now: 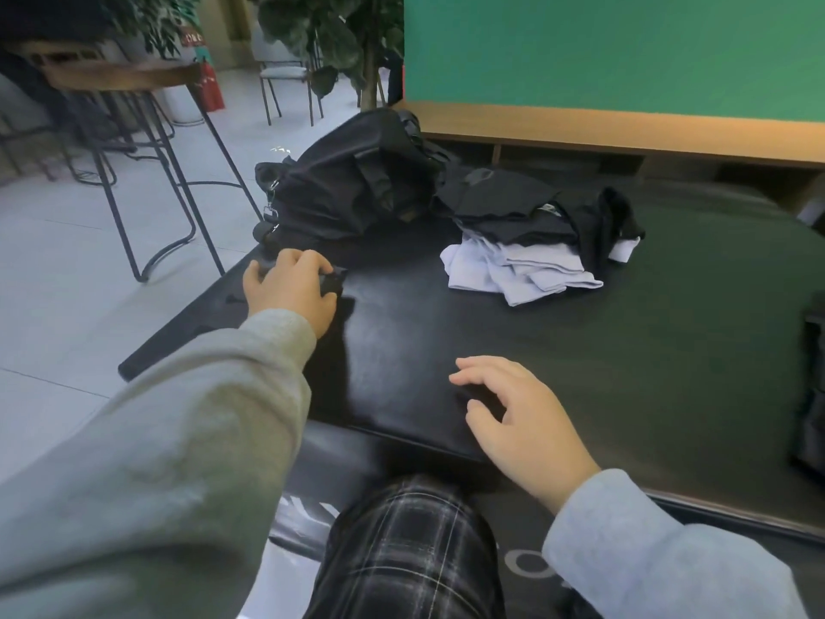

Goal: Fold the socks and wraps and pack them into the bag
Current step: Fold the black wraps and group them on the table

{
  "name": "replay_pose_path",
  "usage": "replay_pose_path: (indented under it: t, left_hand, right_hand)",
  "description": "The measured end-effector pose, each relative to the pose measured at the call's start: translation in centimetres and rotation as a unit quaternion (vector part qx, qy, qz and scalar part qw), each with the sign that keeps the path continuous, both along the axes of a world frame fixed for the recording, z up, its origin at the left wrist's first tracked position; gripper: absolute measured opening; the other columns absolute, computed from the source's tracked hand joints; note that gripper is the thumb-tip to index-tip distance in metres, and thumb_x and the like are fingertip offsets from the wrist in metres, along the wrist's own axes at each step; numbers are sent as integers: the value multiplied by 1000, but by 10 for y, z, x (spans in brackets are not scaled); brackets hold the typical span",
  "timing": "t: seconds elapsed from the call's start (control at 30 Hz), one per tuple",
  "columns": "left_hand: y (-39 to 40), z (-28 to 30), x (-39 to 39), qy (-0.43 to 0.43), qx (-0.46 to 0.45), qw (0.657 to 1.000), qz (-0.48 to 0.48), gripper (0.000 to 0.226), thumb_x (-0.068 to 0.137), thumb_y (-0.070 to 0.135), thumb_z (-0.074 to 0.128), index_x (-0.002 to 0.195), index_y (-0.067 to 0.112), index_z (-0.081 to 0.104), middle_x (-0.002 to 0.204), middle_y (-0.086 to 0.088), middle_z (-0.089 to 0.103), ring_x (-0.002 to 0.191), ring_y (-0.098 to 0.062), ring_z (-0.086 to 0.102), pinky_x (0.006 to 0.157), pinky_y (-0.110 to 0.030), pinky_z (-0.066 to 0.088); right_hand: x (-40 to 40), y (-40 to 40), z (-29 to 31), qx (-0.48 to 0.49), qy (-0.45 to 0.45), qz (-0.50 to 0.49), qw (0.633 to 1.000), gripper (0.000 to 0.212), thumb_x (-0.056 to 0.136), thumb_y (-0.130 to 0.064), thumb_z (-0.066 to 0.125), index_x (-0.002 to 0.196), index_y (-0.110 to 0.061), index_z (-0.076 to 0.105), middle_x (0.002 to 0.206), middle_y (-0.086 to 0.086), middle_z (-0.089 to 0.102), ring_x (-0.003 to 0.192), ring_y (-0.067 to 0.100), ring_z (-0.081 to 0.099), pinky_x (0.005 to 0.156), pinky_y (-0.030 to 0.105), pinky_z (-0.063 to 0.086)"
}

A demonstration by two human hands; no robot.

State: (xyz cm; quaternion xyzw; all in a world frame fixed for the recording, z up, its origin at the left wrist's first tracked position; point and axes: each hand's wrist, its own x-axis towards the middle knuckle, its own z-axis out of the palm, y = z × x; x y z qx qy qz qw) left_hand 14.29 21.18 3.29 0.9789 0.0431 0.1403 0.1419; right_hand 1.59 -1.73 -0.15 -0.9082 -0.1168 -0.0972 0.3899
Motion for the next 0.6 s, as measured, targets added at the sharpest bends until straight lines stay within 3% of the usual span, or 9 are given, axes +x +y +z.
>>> replay_pose_path:
  t: [0.1,0.2,0.4,0.5,0.6]
  left_hand:
    - [-5,5,-3,-7,11,1000,4,28,88,34,55,114,26,53,133,0,43,116,-21,50,114,-41,1]
    - [-16,12,-18,-74,-11,997,-10,24,88,33,55,109,22,56,126,-1,48,116,-20,48,114,-40,1]
    - [-93,-7,-92,-178,-114,965,-153,16,80,18,67,95,17,62,110,-1,60,109,-20,55,108,-37,13]
    - [-134,-26,-124,-167,-174,949,-204,15,82,30,54,95,23,59,108,6,58,109,-10,51,108,-30,10]
    - [-171,-37,-144,-140,-213,937,-239,24,81,37,40,96,26,56,108,10,57,109,-4,47,108,-29,11]
  right_hand:
    - [0,-1,-1,7,-2,0,1000,32,83,-4,54,105,-24,66,115,-25,52,110,-15,39,94,-1,24]
    - [-2,0,-1,30,-12,-3,999,31,83,-3,55,102,-24,67,113,-26,53,109,-18,39,91,-1,26]
    - [-13,1,-1,183,-110,-129,969,32,77,-7,47,88,-33,62,101,-24,59,103,-1,53,83,4,35]
    - [-26,-16,-1,220,-146,-201,944,36,76,-8,43,87,-40,56,97,-25,58,97,4,54,82,7,37]
    - [-38,-50,6,169,-216,-281,919,27,77,-17,41,86,-37,57,89,-22,57,89,3,48,79,8,36]
